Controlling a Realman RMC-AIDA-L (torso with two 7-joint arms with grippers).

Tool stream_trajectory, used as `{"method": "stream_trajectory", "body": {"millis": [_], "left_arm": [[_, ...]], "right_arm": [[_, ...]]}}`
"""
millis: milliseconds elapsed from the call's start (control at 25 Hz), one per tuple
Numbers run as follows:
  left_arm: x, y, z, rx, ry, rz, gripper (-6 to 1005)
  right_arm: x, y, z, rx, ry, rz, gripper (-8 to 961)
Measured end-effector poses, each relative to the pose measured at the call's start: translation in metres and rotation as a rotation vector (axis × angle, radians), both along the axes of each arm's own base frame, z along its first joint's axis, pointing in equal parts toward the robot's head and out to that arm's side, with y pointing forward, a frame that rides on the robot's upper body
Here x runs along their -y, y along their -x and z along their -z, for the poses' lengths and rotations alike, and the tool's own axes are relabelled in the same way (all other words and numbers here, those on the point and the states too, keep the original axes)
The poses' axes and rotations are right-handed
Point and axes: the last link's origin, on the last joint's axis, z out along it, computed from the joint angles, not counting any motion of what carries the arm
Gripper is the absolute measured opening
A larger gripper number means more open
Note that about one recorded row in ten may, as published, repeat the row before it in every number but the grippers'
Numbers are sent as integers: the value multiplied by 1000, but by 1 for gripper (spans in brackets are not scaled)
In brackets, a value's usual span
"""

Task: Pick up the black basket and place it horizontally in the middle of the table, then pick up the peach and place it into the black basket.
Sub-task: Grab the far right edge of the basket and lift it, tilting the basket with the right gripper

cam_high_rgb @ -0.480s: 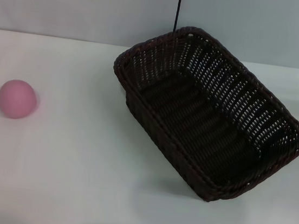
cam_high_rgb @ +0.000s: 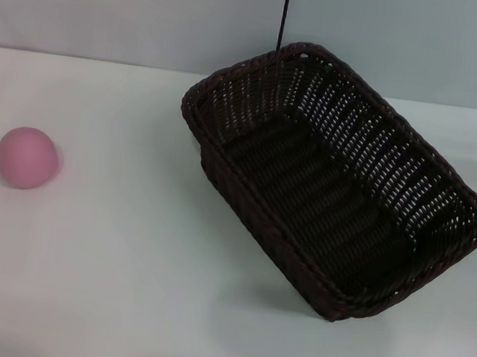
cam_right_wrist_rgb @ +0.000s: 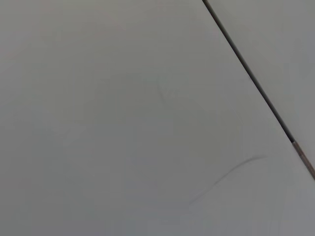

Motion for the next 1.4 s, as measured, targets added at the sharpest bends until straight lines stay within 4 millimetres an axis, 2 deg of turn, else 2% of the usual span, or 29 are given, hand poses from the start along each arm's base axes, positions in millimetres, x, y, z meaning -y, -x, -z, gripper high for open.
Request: {"method": "stream_trajectory", "body": {"millis": [80,280,360,480,520,560,600,640,680,720,760,800,840,960,1000,1120,1320,1400], "left_arm": [[0,0,0,0,0,-1,339],[2,1,1,1,4,-2,552],[2,1,1,7,5,0,597],[1,1,1,30,14,2,664],[0,3,1,51,26,2,686],[0,3,1,51,26,2,685],[0,4,1,61,32,2,684],[0,4,1,61,32,2,683],[0,4,1,62,34,1,682],[0,4,1,62,34,1,681],[0,4,1,62,34,1,680],[0,4,1,62,36,-1,678],[0,4,1,62,36,-1,677],[-1,5,1,62,40,-5,674],[-2,6,2,65,48,-13,673],[-3,6,4,66,55,-16,666],[-2,8,6,71,68,-30,663],[-1,8,7,73,75,-32,663]], "right_arm": [[0,0,0,0,0,0,434],[2,-2,-4,1,-15,2,434],[2,-2,-5,-4,-20,-2,434],[5,-1,-15,-38,-28,-28,435],[7,0,-26,-65,-15,-60,435],[7,0,-26,-65,-15,-60,435],[6,6,-39,-76,48,-115,435],[6,6,-39,-76,48,-115,435],[5,10,-45,-76,89,-143,435],[1,22,-60,-66,217,-209,435],[1,22,-60,-66,217,-209,442],[-2,35,-74,-37,354,-265,449],[-2,35,-74,-37,354,-265,456],[-5,59,-95,16,543,-337,478],[-8,74,-107,66,632,-351,485],[-14,86,-116,101,694,-325,506],[-36,109,-118,186,874,-246,542],[-43,113,-117,231,941,-196,617]]}}
